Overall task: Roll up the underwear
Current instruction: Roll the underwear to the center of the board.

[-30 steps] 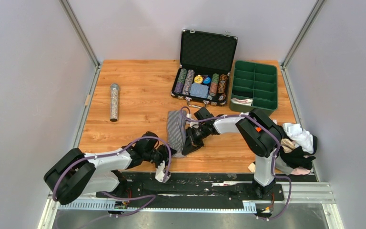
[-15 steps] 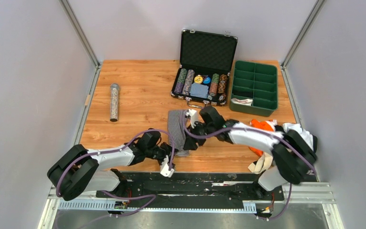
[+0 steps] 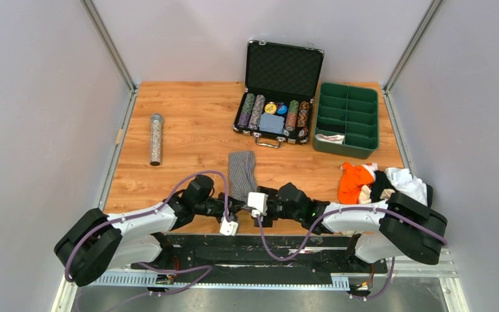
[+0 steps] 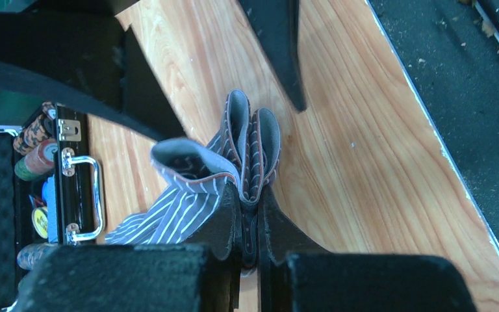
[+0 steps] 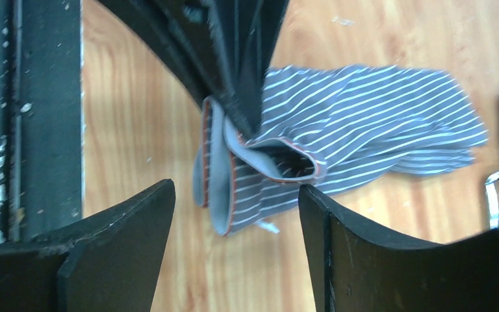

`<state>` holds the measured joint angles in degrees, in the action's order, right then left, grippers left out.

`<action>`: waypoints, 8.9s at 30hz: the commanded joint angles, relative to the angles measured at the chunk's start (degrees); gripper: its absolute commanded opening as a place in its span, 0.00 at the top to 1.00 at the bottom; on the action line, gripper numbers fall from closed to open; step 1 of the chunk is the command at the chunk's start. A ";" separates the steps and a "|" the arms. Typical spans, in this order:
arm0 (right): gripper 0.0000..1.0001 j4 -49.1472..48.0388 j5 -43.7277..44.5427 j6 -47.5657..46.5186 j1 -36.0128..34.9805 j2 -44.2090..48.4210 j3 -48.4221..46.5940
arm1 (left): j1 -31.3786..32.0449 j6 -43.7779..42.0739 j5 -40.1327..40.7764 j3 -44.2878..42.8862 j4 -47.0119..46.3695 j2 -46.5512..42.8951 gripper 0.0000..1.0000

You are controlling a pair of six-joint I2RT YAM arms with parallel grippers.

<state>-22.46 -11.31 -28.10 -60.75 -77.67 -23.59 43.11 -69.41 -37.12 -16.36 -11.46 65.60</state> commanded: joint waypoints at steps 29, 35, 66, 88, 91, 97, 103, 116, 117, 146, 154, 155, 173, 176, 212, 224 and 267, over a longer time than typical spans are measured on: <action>0.31 -18.09 -3.71 -14.01 0.02 -6.56 0.06 | 0.22 14.69 0.83 1.76 -8.56 -3.29 1.00; 0.46 -20.42 -2.80 -15.17 0.02 -7.54 0.38 | 0.22 16.18 1.33 2.11 -10.03 -3.34 1.00; 1.00 36.60 -26.74 -28.62 11.42 -10.24 -25.89 | 0.14 20.62 14.16 -8.82 38.69 -45.72 0.33; 1.00 87.25 -45.11 -32.94 16.88 -44.28 -67.93 | 0.21 31.62 33.34 -19.62 49.29 -43.93 0.26; 1.00 93.48 -46.71 -30.88 18.71 -52.71 -75.67 | 0.18 25.77 27.70 -18.39 48.98 -44.76 0.26; 1.00 98.30 -48.93 -28.51 22.37 -64.04 -85.28 | 0.22 6.94 11.57 -10.65 40.46 -39.00 0.27; 1.00 101.10 -51.62 -26.15 24.45 -69.20 -87.87 | 0.22 -1.48 6.56 -2.74 19.38 -24.81 0.28; 1.00 106.39 -58.97 -24.46 25.26 -78.13 -87.94 | 1.01 -9.42 5.38 2.86 -6.27 -3.23 0.27; 1.00 106.38 -59.45 -23.93 25.39 -78.65 -88.62 | 1.01 -9.60 5.41 2.80 -6.50 -1.82 0.27; 1.00 106.29 -60.51 -21.97 25.50 -80.96 -87.54 | 1.53 -11.93 13.63 -0.73 -2.83 7.95 0.55; 0.80 102.27 -59.17 -19.12 25.55 -77.68 -85.81 | 1.88 -17.12 14.68 -10.49 13.51 15.01 0.76; 0.75 101.96 -58.35 -18.92 25.71 -76.14 -85.78 | 1.88 -17.35 14.59 -12.22 16.28 15.70 0.77; 0.00 57.99 -32.34 -3.33 44.01 -14.06 -53.86 | 2.47 -13.52 7.23 -32.96 42.64 26.12 0.91; 0.00 35.91 -22.38 -4.40 43.72 7.60 -31.98 | 1.05 -9.87 3.10 -41.68 50.65 30.44 0.91; 0.37 11.07 -31.98 -39.27 20.35 -8.86 -9.27 | -9.06 15.14 -18.59 -48.11 46.18 40.07 0.89; 0.90 16.29 -24.16 -33.39 20.66 -14.26 -15.68 | -10.42 21.05 -19.55 -47.39 44.88 38.04 0.88; 1.00 97.07 -44.86 -18.31 27.31 -63.68 -70.15 | -23.96 65.57 -8.75 -41.25 37.70 25.78 0.67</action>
<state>73.01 -63.86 -50.30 -33.34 -134.45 -92.73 19.44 -2.44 -50.06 -60.51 36.69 106.04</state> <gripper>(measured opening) 0.157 0.299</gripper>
